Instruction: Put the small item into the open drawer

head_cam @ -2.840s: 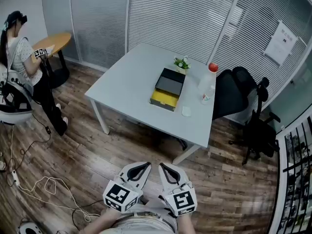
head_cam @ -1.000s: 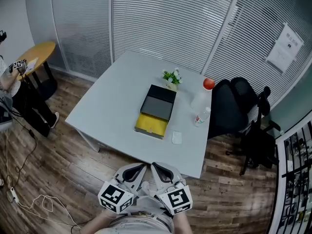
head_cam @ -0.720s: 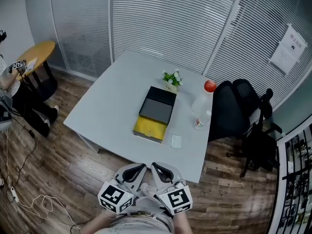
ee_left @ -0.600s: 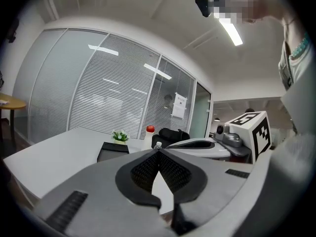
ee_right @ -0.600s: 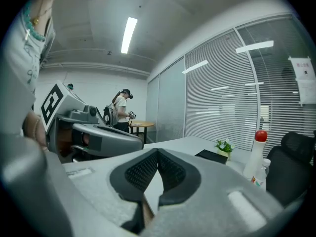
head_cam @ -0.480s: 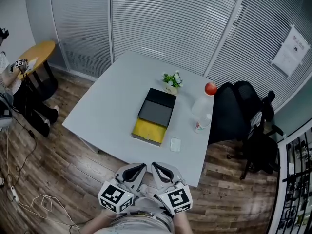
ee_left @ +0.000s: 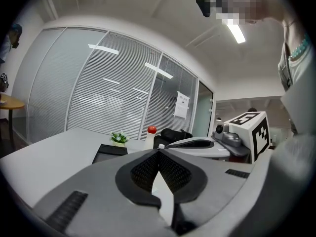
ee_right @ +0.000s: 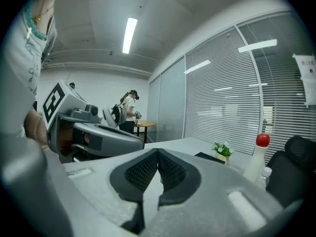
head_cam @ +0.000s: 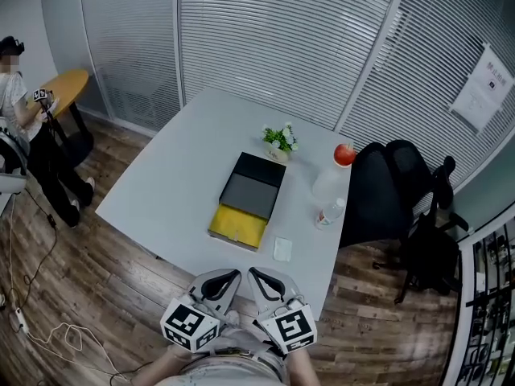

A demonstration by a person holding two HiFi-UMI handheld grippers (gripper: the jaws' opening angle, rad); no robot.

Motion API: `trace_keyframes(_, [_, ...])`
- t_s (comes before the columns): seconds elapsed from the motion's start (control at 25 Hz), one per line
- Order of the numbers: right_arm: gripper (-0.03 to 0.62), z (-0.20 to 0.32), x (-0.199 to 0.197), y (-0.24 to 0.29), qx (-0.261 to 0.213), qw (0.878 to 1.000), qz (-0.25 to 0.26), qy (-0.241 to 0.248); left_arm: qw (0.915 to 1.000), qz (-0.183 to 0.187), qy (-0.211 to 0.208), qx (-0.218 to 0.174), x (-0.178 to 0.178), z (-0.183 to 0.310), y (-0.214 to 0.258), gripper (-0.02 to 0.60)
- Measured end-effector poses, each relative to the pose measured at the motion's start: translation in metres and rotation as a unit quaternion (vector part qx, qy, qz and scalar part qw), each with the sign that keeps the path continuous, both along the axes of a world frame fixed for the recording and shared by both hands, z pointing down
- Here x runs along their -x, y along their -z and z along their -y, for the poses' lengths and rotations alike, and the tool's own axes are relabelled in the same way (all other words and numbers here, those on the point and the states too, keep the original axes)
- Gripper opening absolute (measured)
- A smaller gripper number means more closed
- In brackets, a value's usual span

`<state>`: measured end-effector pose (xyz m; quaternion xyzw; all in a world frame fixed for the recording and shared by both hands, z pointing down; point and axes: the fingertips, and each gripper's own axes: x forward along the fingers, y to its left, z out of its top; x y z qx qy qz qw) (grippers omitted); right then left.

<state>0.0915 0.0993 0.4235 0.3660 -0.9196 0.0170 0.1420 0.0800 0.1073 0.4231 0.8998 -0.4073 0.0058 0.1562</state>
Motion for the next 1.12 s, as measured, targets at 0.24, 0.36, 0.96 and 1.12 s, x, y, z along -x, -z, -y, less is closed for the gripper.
trace_keyframes(0.24, [0.003, 0.007, -0.008, -0.004, -0.007, 1.0, -0.005, 0.013, 1.0, -0.002, 0.009, 0.002, -0.007, 0.008, -0.003, -0.003])
trace_keyframes(0.36, [0.003, 0.01, -0.01, -0.002, -0.012, 1.0, -0.004, 0.014, 1.0, -0.003, 0.009, 0.002, -0.01, 0.013, -0.001, -0.003])
trace_keyframes(0.96, [0.003, 0.036, -0.012, -0.008, -0.003, 0.999, 0.004, -0.038, 0.9995, -0.006, -0.028, 0.014, -0.004, 0.045, -0.009, -0.003])
trace_keyframes(1.12, [0.003, 0.059, -0.005, -0.007, -0.005, 0.998, 0.002, -0.06, 0.9987, -0.012, -0.048, 0.012, 0.002, 0.067, -0.008, -0.003])
